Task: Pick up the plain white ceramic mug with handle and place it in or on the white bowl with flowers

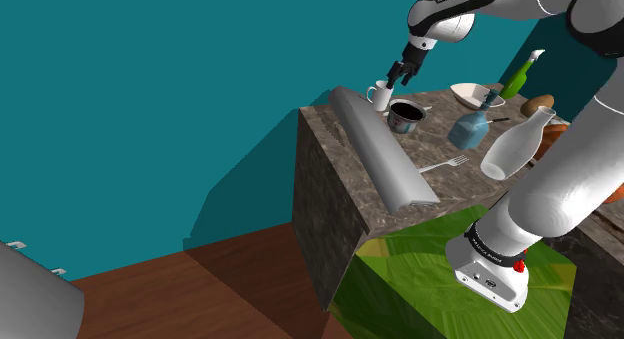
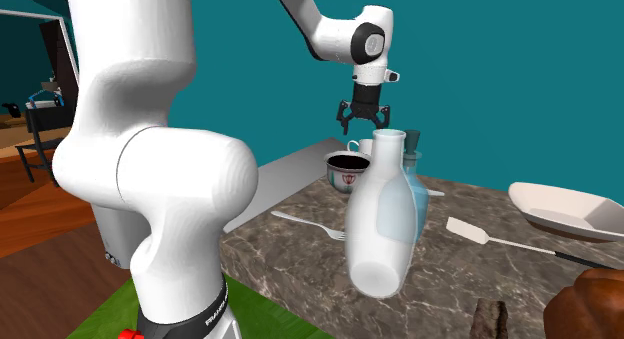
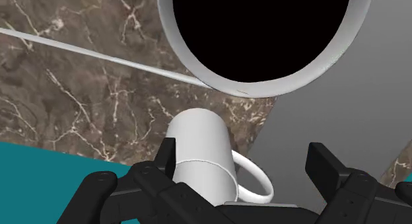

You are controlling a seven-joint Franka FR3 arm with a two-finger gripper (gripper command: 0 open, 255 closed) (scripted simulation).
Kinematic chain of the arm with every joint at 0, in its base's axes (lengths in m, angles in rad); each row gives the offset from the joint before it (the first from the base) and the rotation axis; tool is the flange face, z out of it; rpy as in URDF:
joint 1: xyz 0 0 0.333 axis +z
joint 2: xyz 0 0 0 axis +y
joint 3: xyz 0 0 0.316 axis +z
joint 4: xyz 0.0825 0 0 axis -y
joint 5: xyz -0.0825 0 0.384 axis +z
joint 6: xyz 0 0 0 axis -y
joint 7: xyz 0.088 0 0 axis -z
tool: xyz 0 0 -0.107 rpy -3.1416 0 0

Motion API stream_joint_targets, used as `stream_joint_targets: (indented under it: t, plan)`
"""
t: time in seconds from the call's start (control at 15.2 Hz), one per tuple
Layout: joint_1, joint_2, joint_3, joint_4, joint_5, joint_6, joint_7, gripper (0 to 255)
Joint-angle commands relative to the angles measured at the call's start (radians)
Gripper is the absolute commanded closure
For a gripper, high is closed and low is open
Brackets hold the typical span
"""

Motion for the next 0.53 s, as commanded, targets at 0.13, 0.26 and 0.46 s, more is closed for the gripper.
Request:
stream_joint_targets:
  t: [0.13,0.26,0.46]
  plan:
    - [-0.043,0.151,-0.007,0.142,0.086,0.007,-0.087,0]
    - [-0.072,0.226,-0.003,0.218,0.126,0.005,-0.124,0]
    - [-0.096,0.285,0.005,0.272,0.156,0.01,-0.149,0]
